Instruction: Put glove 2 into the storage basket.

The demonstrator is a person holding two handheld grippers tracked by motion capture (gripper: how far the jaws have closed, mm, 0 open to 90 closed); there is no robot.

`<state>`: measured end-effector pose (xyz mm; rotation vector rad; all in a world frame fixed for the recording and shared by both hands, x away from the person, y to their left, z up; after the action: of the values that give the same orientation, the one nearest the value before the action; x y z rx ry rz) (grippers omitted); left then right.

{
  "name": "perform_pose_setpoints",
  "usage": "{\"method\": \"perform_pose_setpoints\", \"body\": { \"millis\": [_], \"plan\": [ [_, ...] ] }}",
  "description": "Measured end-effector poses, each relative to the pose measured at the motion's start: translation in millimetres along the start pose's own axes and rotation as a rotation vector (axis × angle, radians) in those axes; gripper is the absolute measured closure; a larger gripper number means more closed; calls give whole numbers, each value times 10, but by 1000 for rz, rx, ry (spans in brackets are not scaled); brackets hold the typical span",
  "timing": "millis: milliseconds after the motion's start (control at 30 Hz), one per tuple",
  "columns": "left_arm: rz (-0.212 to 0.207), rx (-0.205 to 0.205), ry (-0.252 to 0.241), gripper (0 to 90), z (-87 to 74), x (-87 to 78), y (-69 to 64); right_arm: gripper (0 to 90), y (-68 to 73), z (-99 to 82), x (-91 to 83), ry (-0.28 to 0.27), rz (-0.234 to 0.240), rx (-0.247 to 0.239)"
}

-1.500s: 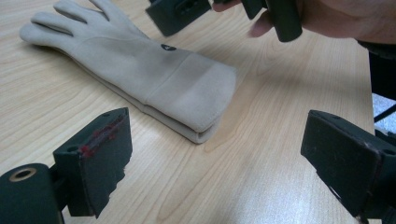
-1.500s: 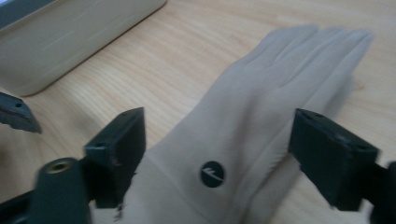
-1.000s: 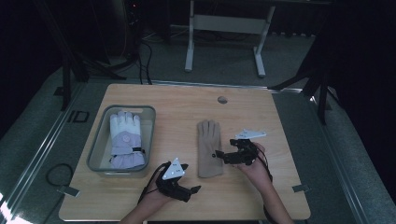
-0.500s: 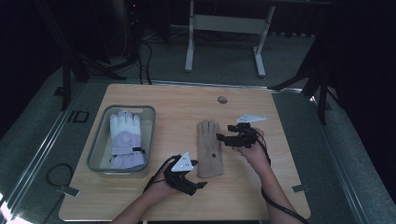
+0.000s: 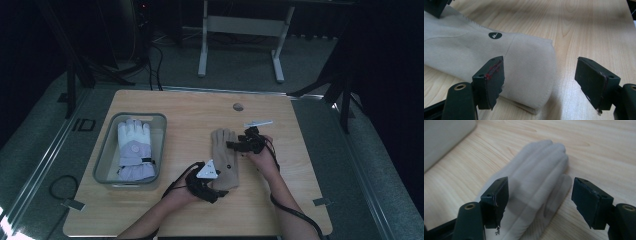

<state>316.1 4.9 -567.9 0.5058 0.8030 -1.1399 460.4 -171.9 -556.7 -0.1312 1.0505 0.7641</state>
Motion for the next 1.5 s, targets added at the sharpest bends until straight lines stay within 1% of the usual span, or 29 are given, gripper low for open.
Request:
{"method": "perform_pose_setpoints", "body": {
  "millis": [100, 167, 200, 233, 300, 333, 400, 467, 567, 633, 667, 700, 733, 767, 800, 833, 867, 967, 1067, 1100, 1133, 1167, 1200, 1267, 1300, 1333, 1400, 1433, 1500],
  "plan": [
    [5, 6, 21, 258, -4, 38, 9, 294, -31, -25, 67, 19, 22, 22],
    [17, 15, 29, 293, -10, 57, 13, 300, -43, -34, 92, 34, 33, 38],
    [22, 15, 38, 304, -12, 66, 17, 329, -42, -36, 101, 39, 41, 43],
    [16, 17, 44, 309, -15, 69, 23, 339, -37, -39, 114, 49, 57, 42],
    [32, 28, 60, 329, -21, 73, 31, 386, -15, -40, 135, 71, 65, 29],
    [27, 30, 62, 332, -25, 74, 34, 408, -4, -39, 135, 77, 69, 32],
    [29, 26, 70, 333, -31, 80, 39, 507, 21, -39, 132, 82, 78, 5],
    [33, 31, 77, 333, -32, 83, 38, 575, 57, -38, 117, 81, 54, -33],
    [46, 39, 89, 337, -23, 96, 34, 657, 144, -44, 92, 74, -21, -112],
    [54, 46, 102, 354, -15, 100, 32, 691, 200, -54, 82, 58, -78, -157],
    [54, 46, 102, 360, -15, 100, 32, 691, 200, -54, 82, 58, -78, -157],
    [70, 57, 111, 360, -17, 106, 27, 703, 262, -75, 81, 39, -135, -218],
    [68, 59, 113, 377, -19, 108, 23, 714, 310, -96, 78, 20, -182, -267],
    [77, 67, 119, 380, -22, 107, 23, 716, 333, -108, 80, 8, -205, -292],
    [88, 74, 124, 400, -22, 107, 20, 716, 341, -114, 81, 3, -214, -297],
    [93, 78, 129, 406, -20, 108, 14, 716, 337, -116, 80, 5, -209, -289],
    [106, 84, 134, 414, -18, 113, 8, 716, 327, -112, 80, 1, -199, -277],
    [123, 88, 150, 449, 2, 112, 1, 716, 317, -97, 80, 9, -191, -267],
    [166, 85, 158, 564, 14, 106, 16, 719, 331, -77, 83, 14, -197, -261],
    [183, 76, 156, 635, 15, 102, 25, 722, 336, -71, 82, 13, -198, -259],
    [182, 67, 152, 716, 17, 93, 36, 724, 342, -66, 82, 13, -200, -257],
    [179, 64, 154, 768, 18, 83, 48, 726, 347, -62, 82, 12, -200, -254],
    [173, 55, 150, 787, 19, 80, 50, 730, 352, -55, 79, 6, -201, -253],
    [170, 48, 155, 805, 22, 63, 57, 739, 366, -36, 61, 0, -205, -262],
    [169, 43, 156, 811, 26, 53, 57, 759, 375, -22, 48, -1, -208, -265],
    [166, 38, 156, 812, 31, 36, 60, 798, 383, -5, 22, -7, -215, -266],
    [164, 31, 147, 816, 43, -9, 68, 810, 398, 39, -39, -20, -199, -257],
    [164, 31, 147, 817, 43, -9, 68, 810, 398, 39, -39, -20, -199, -257],
    [151, 24, 137, 817, 55, -66, 74, 821, 424, 76, -78, -9, -197, -258]
  ]
}}
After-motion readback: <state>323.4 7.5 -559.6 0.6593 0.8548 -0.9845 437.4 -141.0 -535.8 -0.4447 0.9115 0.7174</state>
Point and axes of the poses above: each handheld gripper's, and its own axes: x roughly forward along the jaws, z roughly out of its top, y roughly to its left, the point moved 3 cm from there along x, roughly forward along the jaws, and after that the axes turned 14 degrees about y, right-handed, at the moved point
